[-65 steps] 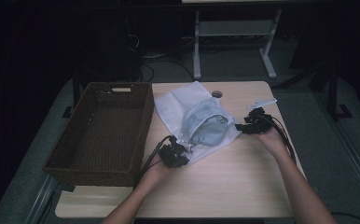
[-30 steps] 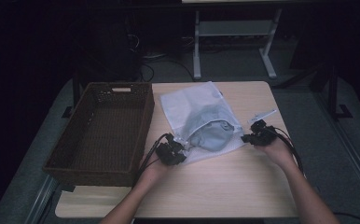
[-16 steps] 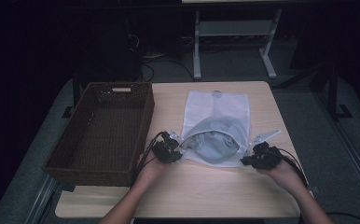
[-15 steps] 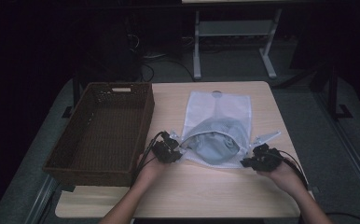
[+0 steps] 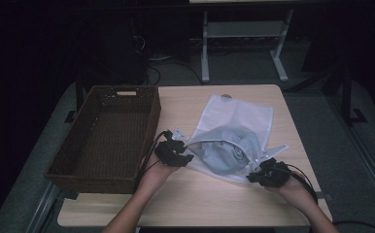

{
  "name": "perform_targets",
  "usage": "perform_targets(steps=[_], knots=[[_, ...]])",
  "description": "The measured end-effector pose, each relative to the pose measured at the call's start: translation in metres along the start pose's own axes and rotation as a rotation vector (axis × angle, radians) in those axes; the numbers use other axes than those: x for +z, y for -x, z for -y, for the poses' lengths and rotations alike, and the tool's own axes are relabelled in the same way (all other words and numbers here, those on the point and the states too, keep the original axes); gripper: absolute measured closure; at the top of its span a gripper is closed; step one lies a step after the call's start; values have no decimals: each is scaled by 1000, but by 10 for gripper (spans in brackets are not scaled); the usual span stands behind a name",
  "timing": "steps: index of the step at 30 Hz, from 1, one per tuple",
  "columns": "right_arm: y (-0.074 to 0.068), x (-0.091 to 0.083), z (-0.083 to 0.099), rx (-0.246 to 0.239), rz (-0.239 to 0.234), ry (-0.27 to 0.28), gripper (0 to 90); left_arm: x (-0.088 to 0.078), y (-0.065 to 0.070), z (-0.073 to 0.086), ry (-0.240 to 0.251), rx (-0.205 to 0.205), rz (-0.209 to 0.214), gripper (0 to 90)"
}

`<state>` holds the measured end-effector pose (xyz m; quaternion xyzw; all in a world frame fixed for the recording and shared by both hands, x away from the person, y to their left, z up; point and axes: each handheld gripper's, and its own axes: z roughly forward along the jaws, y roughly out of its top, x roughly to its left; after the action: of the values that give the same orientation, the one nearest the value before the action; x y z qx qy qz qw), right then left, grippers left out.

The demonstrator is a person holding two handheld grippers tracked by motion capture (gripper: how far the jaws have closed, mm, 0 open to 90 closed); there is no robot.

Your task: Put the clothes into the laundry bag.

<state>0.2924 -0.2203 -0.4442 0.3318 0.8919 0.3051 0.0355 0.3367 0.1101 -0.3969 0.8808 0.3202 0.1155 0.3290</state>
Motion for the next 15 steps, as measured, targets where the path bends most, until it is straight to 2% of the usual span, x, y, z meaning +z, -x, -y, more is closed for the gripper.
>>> perform_targets(steps=[1, 3, 4, 7, 12, 15], knots=[[0, 1, 0, -4, -2, 0, 883, -3, 0, -1, 18, -9, 12, 546], [-2, 2, -1, -7, -8, -6, 882, -4, 2, -2, 19, -2, 37, 567], [-2, 2, -1, -10, -6, -8, 882, -3, 3, -3, 18, 4, 57, 604], [-1, 0, 0, -2, -6, -7, 882, 7, 11, -5, 12, 14, 122, 654], [0, 1, 1, -1, -1, -14, 877, 27, 30, -19, 24, 63, 168, 634], [1, 0, 1, 0, 0, -10, 877, 39, 36, -27, 23, 72, 196, 677]])
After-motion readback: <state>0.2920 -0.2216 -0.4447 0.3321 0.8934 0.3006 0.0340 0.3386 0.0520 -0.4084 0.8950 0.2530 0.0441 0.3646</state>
